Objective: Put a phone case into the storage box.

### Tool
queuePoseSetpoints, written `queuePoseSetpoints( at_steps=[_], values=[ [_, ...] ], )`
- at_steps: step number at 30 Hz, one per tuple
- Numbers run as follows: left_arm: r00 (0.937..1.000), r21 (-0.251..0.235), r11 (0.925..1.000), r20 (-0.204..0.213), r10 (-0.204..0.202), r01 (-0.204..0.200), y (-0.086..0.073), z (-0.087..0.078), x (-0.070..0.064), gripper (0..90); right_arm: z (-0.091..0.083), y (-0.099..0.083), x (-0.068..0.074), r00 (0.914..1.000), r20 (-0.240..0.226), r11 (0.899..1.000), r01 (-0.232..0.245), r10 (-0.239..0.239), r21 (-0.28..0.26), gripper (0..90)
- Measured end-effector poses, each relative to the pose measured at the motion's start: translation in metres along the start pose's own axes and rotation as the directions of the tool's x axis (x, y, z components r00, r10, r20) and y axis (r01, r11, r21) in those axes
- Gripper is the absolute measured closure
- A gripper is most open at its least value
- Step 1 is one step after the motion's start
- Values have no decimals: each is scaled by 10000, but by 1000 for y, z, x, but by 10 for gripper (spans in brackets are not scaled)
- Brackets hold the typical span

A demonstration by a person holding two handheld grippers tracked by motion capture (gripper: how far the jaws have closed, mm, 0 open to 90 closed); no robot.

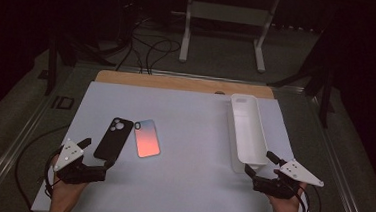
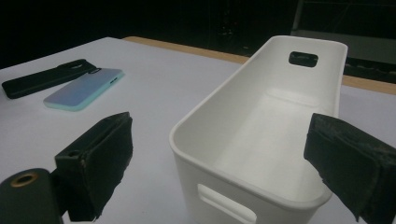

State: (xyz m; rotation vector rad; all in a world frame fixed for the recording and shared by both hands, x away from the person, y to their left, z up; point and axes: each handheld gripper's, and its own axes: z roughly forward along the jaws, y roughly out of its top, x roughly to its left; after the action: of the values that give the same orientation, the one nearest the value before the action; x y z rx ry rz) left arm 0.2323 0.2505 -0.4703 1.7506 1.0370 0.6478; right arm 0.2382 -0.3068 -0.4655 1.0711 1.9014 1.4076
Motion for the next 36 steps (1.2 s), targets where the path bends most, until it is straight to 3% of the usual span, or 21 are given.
queuePoseSetpoints(
  at_steps=[16,22,28,31,34,35,36],
  values=[
    [10000,62,10000,-4,38,-38,0,0,-1,0,0,0,0,9998,187,10000,4,-3,-59,77],
    [10000,317,9995,55,-27,25,3,3,-1,0,1,0,0,9996,260,10000,51,-50,-65,77],
    [9998,669,9977,-186,115,-103,9,8,-5,20,0,1,-1,9995,323,9999,8,-3,-129,77],
    [9986,836,9963,-475,212,-172,11,11,-8,89,0,1,0,9994,350,9999,-17,21,-132,77],
    [9989,821,9965,-417,197,-162,12,13,-8,230,0,1,0,9994,349,9999,-27,33,-160,78],
    [9989,840,9964,-437,191,-154,14,14,-7,230,1,1,0,9994,342,9998,-28,34,-171,78],
    [9988,799,9968,-477,132,-94,15,15,-7,311,1,1,0,9994,350,9999,-10,15,-161,78]
  ],
)
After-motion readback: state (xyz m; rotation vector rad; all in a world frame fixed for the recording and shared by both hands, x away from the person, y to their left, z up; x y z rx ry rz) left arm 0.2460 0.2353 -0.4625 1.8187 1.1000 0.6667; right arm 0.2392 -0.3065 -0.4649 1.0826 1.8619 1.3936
